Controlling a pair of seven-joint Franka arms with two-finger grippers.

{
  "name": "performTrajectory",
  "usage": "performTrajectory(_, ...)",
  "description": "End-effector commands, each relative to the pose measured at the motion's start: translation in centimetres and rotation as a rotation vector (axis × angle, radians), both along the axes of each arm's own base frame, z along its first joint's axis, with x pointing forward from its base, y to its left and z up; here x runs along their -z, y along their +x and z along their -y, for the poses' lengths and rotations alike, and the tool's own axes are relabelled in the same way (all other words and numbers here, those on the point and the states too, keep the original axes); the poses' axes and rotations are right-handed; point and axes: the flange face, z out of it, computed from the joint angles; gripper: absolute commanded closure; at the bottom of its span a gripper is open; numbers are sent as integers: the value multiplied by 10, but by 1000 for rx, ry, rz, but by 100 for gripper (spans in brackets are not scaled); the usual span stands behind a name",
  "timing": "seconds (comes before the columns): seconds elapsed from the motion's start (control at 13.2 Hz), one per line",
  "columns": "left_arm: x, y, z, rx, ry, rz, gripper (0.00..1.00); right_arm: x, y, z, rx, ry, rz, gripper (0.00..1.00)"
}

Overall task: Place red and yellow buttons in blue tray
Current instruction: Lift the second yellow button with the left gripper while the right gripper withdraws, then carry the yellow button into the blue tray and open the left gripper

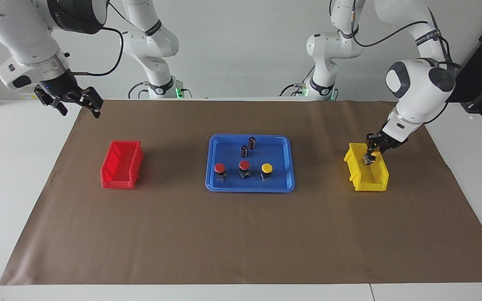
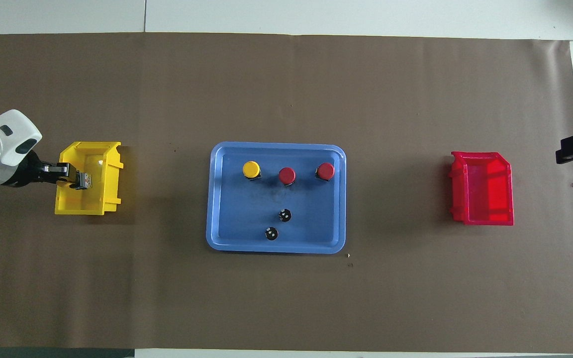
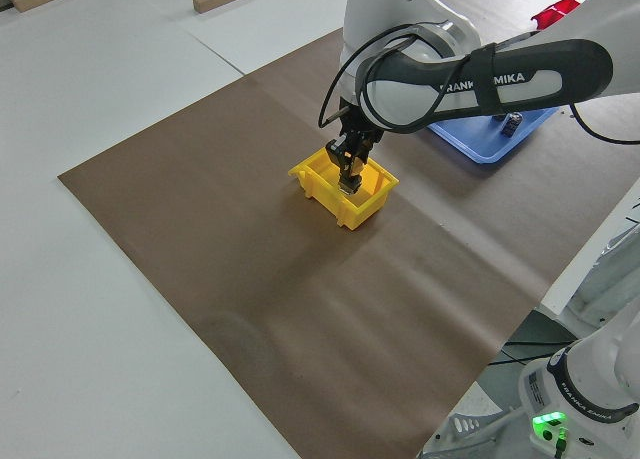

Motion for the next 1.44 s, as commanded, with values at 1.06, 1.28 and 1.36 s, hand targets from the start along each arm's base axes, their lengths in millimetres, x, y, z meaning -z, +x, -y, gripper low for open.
performTrajectory(1.06,92,-41,314,-43,16,79,98,-6,-3,8,-56,-3,-24,0)
performTrajectory(1.28,108,-43,319,-36,17,82,98,-6,-1,4,-61,-5,-20,0)
performTrajectory(1.36,113,-42,322,-32,17,85,98,-6,-1,4,-62,-5,-20,0)
